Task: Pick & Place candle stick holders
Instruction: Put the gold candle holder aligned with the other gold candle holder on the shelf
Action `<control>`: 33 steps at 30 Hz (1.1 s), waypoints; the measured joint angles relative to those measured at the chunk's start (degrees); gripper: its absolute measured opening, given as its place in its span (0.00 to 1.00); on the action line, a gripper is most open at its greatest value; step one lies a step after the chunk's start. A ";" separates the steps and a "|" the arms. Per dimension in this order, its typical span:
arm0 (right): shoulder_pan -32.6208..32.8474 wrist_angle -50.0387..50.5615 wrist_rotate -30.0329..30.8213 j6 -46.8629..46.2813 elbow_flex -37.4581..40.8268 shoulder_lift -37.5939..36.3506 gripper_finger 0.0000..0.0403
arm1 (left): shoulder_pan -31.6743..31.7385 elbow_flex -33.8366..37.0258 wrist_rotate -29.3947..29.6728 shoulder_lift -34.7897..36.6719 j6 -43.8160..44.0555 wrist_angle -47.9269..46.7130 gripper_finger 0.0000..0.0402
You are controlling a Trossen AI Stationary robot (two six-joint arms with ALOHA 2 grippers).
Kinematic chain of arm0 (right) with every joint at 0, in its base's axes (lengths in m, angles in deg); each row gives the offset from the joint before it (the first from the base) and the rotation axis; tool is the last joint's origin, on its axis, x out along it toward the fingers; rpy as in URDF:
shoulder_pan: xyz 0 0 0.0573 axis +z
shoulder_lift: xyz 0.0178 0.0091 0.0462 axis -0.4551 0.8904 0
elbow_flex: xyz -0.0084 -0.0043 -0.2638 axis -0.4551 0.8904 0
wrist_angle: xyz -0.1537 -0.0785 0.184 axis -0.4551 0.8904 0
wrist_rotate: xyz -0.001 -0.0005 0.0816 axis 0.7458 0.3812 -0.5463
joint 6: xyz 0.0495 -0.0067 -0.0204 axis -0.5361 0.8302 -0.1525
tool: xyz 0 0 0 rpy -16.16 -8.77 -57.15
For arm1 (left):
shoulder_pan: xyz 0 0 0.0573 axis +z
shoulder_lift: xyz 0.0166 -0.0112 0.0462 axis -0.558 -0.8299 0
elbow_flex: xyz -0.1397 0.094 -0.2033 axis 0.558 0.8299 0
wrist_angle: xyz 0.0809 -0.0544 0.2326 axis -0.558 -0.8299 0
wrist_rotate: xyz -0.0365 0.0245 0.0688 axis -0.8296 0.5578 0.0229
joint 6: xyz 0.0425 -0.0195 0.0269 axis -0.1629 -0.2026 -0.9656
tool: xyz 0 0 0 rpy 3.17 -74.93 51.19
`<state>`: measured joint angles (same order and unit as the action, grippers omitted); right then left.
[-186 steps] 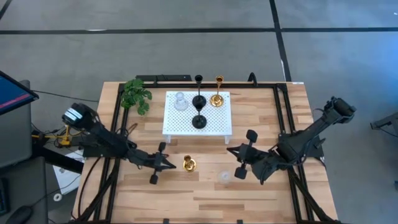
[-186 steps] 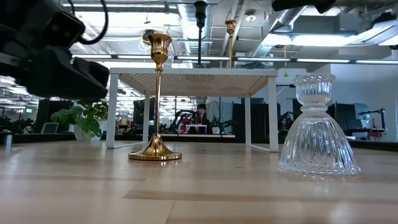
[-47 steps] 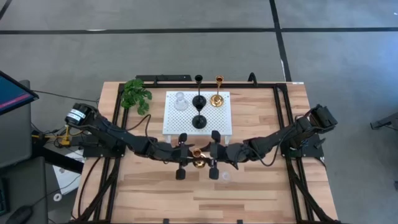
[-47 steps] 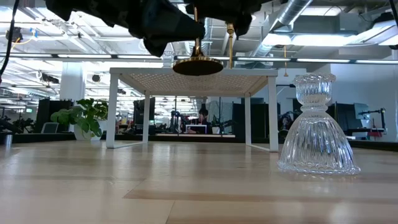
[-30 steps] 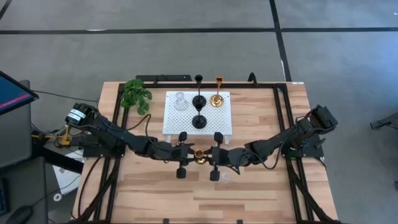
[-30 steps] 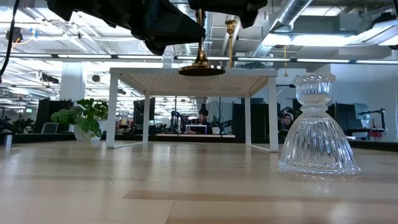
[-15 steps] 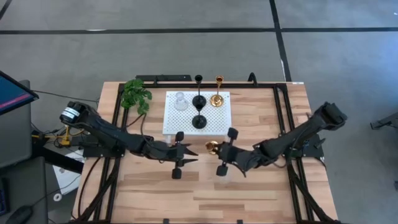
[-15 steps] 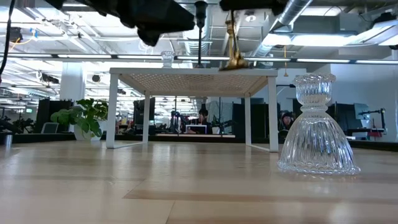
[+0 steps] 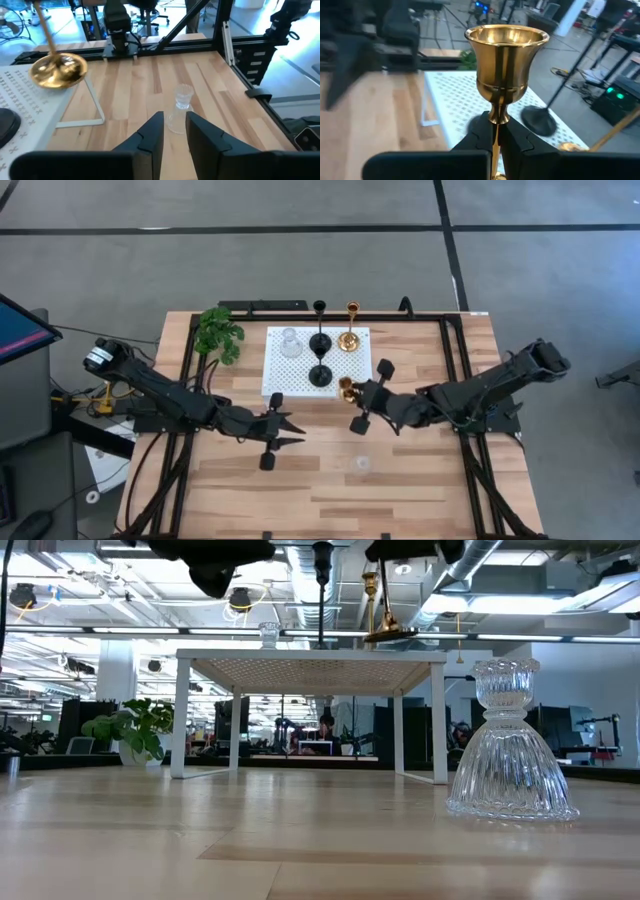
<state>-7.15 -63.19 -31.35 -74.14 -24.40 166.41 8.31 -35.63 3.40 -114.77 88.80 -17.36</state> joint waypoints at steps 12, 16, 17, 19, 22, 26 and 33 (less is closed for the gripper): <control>-6.39 0.08 -1.78 0.22 0.01 -1.67 0.00 | 0.00 0.05 -0.02 0.33 0.24 -0.10 0.19; -7.57 -3.60 -3.48 0.11 3.91 -5.74 0.00 | 0.00 0.05 -0.02 0.33 0.24 -0.29 0.19; -8.02 -4.72 -3.79 -0.17 5.87 -7.22 0.00 | 0.00 0.05 -0.02 0.33 0.24 -0.32 0.19; -8.95 -9.24 -7.10 -0.85 10.19 -10.09 0.00 | 0.00 0.05 -0.02 0.33 0.24 -0.29 0.19; -10.38 -18.19 -9.55 -0.92 16.41 -13.98 0.00 | 0.00 0.05 -0.02 0.33 0.24 -0.27 0.19; -12.49 -21.93 -10.57 -1.11 20.98 -17.49 0.00 | 0.02 0.05 -0.02 0.31 0.24 -0.25 0.19; -16.73 -22.65 -18.95 -3.45 21.10 -18.12 0.00 | 0.15 0.05 2.14 0.31 -0.29 -0.01 0.19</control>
<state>-23.88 -85.84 -50.30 -77.59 -3.30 148.28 8.46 -35.57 5.54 -114.46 88.51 -17.37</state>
